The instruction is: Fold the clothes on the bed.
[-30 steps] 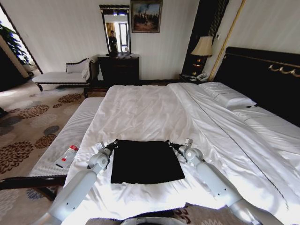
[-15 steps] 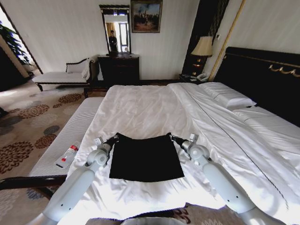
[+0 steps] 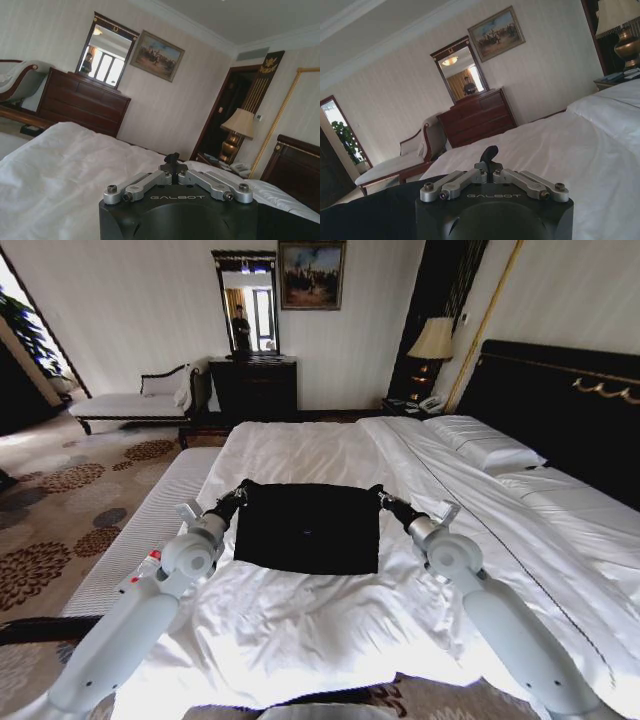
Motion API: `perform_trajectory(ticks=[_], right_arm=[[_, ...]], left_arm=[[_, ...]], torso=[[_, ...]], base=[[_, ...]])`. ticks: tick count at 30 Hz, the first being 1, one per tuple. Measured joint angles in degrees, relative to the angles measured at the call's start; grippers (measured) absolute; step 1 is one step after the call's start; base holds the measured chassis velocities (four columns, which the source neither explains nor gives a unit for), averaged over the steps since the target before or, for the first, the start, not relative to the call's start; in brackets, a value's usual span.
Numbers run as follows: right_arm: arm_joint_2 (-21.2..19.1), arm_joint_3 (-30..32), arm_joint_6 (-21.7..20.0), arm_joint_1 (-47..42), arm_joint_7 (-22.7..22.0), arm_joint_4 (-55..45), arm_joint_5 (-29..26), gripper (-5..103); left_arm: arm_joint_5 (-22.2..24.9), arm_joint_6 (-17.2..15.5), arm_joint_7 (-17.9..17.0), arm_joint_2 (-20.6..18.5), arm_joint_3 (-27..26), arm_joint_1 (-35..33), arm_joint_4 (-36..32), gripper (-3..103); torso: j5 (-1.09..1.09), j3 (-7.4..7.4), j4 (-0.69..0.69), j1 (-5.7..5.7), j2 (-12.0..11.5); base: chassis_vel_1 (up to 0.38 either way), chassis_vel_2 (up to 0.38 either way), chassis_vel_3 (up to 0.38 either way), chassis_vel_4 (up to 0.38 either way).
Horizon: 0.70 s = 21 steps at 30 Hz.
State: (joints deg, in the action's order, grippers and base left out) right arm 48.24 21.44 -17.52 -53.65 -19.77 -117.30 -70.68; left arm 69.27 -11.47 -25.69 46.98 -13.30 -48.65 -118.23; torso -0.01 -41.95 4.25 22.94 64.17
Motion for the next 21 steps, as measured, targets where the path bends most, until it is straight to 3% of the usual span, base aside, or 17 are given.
perform_trajectory(ticks=[6, 21], right_arm=[[-2.2, 3.6, 0.4, -1.5, -0.6, -4.3, -1.7, 0], [-2.0, 6.3, 2.6, -2.2, -1.6, -7.7, -2.2, 0]], left_arm=[[0.7, 0.5, 0.0, -1.5, -2.8, -1.8, -3.0, 0], [2.0, 2.0, -0.3, -1.5, -4.2, -1.2, -6.0, 0]], torso=[[0.00, 0.00, 0.00, -0.01, 0.0], [0.00, 0.00, 0.00, 0.00, 0.0]], base=[[0.000, 0.000, 0.000, 0.000], [0.000, 0.000, 0.000, 0.000]])
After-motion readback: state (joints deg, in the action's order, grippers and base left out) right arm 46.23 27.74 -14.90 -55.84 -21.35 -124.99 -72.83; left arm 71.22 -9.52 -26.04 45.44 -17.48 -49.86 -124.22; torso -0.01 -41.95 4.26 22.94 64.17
